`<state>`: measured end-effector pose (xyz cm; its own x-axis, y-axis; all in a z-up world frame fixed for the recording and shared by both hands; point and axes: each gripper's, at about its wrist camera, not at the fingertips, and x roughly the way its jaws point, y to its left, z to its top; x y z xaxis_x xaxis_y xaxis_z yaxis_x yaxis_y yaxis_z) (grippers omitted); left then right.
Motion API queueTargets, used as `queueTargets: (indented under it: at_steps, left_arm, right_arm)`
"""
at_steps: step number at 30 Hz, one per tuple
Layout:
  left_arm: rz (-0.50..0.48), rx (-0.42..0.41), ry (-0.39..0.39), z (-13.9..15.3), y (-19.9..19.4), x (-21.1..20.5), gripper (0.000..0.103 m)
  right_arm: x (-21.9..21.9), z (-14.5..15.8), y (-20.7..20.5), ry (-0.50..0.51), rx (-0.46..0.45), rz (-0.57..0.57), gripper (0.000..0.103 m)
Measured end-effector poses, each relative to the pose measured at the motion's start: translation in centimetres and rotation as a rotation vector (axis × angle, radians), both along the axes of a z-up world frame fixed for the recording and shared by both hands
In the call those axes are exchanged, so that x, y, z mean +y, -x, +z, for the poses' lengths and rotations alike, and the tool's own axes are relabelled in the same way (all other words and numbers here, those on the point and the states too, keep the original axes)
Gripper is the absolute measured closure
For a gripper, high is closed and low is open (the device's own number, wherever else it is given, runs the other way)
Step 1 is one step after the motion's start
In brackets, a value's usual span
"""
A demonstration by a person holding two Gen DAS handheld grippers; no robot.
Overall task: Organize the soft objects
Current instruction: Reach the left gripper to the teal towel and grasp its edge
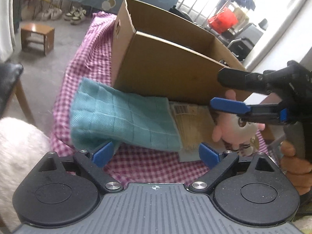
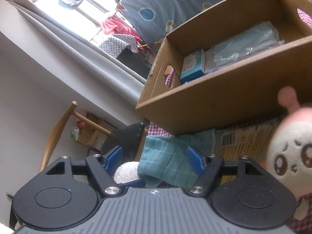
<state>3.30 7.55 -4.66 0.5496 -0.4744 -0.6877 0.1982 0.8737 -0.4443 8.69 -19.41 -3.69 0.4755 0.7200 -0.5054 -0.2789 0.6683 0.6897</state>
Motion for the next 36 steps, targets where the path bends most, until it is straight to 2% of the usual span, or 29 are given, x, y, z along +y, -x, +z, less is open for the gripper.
queueTargets:
  at_steps: [3, 6, 12, 15, 23, 25, 27, 28, 31, 33, 36]
  left_arm:
    - [0.017, 0.037, 0.021, -0.8, -0.3, 0.2, 0.022]
    - [0.025, 0.081, 0.024, -1.6, -0.2, 0.2, 0.027]
    - [0.042, 0.115, 0.071, -2.0, 0.0, 0.5, 0.027]
    - [0.091, 0.112, 0.049, -2.3, -0.6, 0.6, 0.028]
    - [0.252, 0.107, 0.104, -2.4, -1.4, 2.0, 0.029]
    - [0.293, 0.099, 0.099, -2.3, -1.6, 2.0, 0.044]
    - [0.318, 0.086, 0.072, -2.2, -1.9, 1.7, 0.054]
    - [0.323, 0.079, 0.060, -2.2, -2.0, 1.6, 0.064]
    - [0.309, 0.053, 0.023, -2.0, -2.1, 1.0, 0.083]
    - [0.295, 0.043, 0.016, -2.1, -2.2, 1.0, 0.088]
    - [0.277, 0.036, 0.022, -1.8, -1.7, 1.5, 0.090]
  right_arm:
    - [0.4, -0.3, 0.1, 0.008, 0.021, 0.007, 0.027]
    - [0.6, -0.5, 0.1, 0.014, 0.026, 0.013, 0.027]
    - [0.4, -0.7, 0.0, 0.006, 0.041, 0.019, 0.027]
    - [0.2, -0.8, 0.1, 0.002, 0.043, 0.015, 0.027]
    - [-0.7, -1.2, 0.9, -0.002, 0.044, 0.005, 0.027]
    - [-0.7, -1.2, 0.8, -0.006, 0.042, 0.009, 0.027]
    - [-0.7, -1.2, 0.8, -0.009, 0.042, 0.015, 0.027]
    - [-0.7, -1.3, 0.7, -0.009, 0.042, 0.018, 0.027]
    - [-0.5, -1.3, 0.7, -0.005, 0.043, 0.024, 0.027]
    - [-0.3, -1.3, 0.6, 0.010, 0.040, 0.027, 0.027]
    - [0.4, -0.9, 0.4, 0.047, 0.022, 0.044, 0.027]
